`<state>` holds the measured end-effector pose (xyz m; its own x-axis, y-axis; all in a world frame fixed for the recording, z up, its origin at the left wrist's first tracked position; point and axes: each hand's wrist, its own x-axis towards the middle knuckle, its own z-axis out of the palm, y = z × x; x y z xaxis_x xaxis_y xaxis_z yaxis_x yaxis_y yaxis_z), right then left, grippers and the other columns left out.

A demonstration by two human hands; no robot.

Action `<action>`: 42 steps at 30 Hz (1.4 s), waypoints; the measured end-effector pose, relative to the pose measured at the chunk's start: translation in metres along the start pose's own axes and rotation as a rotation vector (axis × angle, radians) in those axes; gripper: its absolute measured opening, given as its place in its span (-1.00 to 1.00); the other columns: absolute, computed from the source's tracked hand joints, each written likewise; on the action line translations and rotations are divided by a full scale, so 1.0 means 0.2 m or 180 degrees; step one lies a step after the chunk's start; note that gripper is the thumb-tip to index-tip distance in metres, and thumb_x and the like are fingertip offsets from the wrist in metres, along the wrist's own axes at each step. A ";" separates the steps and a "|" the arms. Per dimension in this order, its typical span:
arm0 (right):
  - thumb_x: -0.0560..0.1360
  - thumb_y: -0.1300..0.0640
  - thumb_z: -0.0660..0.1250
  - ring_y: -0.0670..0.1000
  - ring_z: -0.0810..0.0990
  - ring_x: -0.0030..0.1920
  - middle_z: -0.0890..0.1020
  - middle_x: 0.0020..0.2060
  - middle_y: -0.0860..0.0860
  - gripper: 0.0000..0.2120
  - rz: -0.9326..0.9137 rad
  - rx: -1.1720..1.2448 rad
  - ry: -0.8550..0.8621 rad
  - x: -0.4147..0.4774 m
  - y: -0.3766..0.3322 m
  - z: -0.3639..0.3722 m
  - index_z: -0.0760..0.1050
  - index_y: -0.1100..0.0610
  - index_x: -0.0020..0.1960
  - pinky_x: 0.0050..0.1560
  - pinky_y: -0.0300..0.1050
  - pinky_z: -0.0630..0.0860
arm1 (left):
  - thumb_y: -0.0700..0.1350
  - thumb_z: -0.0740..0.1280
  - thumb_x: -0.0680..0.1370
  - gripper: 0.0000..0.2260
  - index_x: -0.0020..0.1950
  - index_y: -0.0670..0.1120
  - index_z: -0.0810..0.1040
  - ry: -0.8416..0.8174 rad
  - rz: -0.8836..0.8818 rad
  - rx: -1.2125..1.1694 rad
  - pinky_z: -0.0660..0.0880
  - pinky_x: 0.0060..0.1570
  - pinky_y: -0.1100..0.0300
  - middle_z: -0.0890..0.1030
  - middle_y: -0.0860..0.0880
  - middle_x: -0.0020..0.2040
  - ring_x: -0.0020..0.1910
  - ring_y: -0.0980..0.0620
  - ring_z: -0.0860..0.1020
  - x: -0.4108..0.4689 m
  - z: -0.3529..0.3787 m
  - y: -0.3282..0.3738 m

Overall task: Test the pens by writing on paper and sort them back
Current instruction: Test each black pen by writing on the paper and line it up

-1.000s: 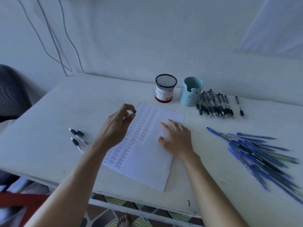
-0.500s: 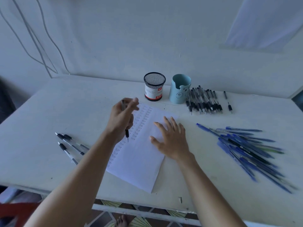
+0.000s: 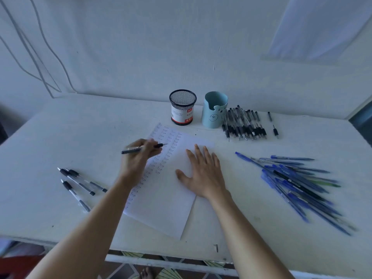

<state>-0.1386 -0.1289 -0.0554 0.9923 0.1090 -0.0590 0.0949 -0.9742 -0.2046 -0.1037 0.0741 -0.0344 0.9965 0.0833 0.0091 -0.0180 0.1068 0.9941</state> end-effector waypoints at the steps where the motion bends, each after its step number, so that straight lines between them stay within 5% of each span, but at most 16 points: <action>1: 0.44 -0.45 -0.16 0.08 -0.17 0.60 -0.08 0.62 0.02 -0.15 0.0005 -0.0004 0.0014 0.00 0.00 0.00 -0.03 -0.04 0.61 0.55 0.13 -0.19 | -0.11 0.50 0.50 -0.83 -0.15 -0.18 0.60 -0.0006 0.0079 0.0343 0.61 -0.10 0.18 0.70 -0.05 -0.21 -0.18 -0.01 0.68 0.00 -0.01 0.00; 4: 0.46 -0.44 -0.12 0.08 -0.15 0.60 -0.06 0.62 0.01 -0.17 0.0016 -0.0014 0.0029 0.00 0.00 0.00 -0.02 -0.04 0.61 0.56 0.13 -0.17 | -0.21 0.55 0.44 -0.75 -0.18 -0.15 0.46 0.0028 0.0061 0.0968 0.46 -0.38 0.20 0.59 0.00 -0.38 -0.42 0.01 0.53 0.00 -0.01 0.00; 9: 0.54 -0.39 0.04 0.07 -0.15 0.60 -0.06 0.62 0.00 -0.24 0.0020 0.0012 0.0062 0.00 0.00 0.00 0.00 -0.04 0.61 0.55 0.12 -0.18 | -0.32 0.47 0.45 -0.74 -0.32 -0.17 0.43 -0.0044 0.0007 0.1145 0.39 -0.54 0.20 0.56 -0.17 -0.45 -0.57 -0.07 0.45 -0.01 -0.02 0.01; 14: 0.54 -0.40 0.02 0.06 -0.17 0.60 -0.08 0.62 0.00 -0.24 0.0035 0.0012 0.0041 0.01 0.00 0.01 -0.02 -0.04 0.61 0.55 0.13 -0.19 | -0.30 0.32 0.21 -0.71 -0.48 -0.07 0.20 0.0083 -0.0049 0.1415 0.23 -0.46 0.19 0.27 -0.02 -0.56 -0.52 0.02 0.26 -0.01 -0.03 -0.01; 42: 0.48 -0.41 -0.02 0.06 -0.16 0.60 -0.07 0.62 0.00 -0.21 0.0049 0.0079 0.0050 0.01 0.00 0.01 0.00 -0.05 0.60 0.55 0.14 -0.18 | -0.27 0.19 0.17 -0.76 -0.41 -0.06 0.12 -0.0215 0.0317 0.1953 0.05 -0.52 0.23 0.15 0.05 -0.47 -0.47 0.09 0.14 -0.02 -0.01 -0.02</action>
<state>-0.1372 -0.1282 -0.0579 0.9948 0.0909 -0.0470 0.0779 -0.9706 -0.2280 -0.1071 0.0763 -0.0386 0.9958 -0.0013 0.0920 -0.0809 -0.4886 0.8688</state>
